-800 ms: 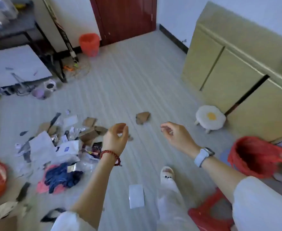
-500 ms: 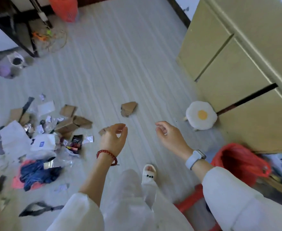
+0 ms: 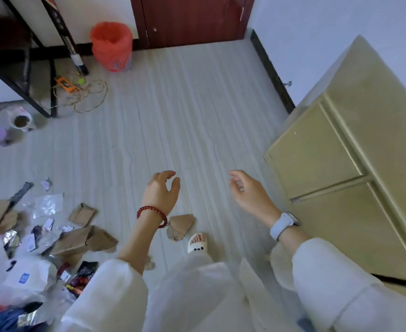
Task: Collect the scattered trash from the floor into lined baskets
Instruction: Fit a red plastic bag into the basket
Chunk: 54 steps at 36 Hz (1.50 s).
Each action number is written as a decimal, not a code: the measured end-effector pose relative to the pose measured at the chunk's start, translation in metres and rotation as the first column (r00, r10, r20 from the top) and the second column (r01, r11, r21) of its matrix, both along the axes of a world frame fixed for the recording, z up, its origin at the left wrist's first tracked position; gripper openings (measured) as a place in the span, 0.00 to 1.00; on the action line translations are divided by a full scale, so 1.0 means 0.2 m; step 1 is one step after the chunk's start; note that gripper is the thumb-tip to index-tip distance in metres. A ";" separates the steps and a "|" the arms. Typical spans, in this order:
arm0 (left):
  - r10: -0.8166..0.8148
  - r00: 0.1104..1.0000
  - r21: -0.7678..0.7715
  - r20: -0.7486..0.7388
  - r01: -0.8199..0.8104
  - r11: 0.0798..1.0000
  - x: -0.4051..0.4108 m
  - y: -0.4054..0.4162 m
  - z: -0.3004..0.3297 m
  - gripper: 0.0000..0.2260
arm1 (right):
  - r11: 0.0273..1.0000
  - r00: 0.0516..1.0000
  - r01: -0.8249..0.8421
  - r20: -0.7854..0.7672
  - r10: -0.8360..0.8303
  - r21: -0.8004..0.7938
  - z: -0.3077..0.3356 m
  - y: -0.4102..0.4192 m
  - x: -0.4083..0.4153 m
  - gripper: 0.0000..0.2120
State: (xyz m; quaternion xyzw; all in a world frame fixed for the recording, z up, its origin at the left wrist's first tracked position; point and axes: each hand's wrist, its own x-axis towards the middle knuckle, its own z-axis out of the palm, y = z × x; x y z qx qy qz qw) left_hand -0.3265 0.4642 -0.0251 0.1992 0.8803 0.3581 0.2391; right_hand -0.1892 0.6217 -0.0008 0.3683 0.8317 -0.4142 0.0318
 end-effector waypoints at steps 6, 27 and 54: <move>0.062 0.998 0.045 -0.011 -0.061 0.997 -0.47 0.42 0.08 0.14 | 0.999 0.999 -0.033 -0.039 0.034 0.037 0.08 0.41 -0.54 0.15; 0.268 0.963 -0.064 -0.036 -0.269 0.961 -2.49 1.72 -0.01 0.14 | 0.846 0.872 -0.489 0.162 0.463 0.212 -0.11 1.77 -2.86 0.19; 0.734 0.668 -0.221 0.125 -0.702 0.677 -5.54 1.92 -1.30 0.19 | 0.736 0.733 -0.674 0.177 0.656 0.063 -1.31 2.14 -6.33 0.24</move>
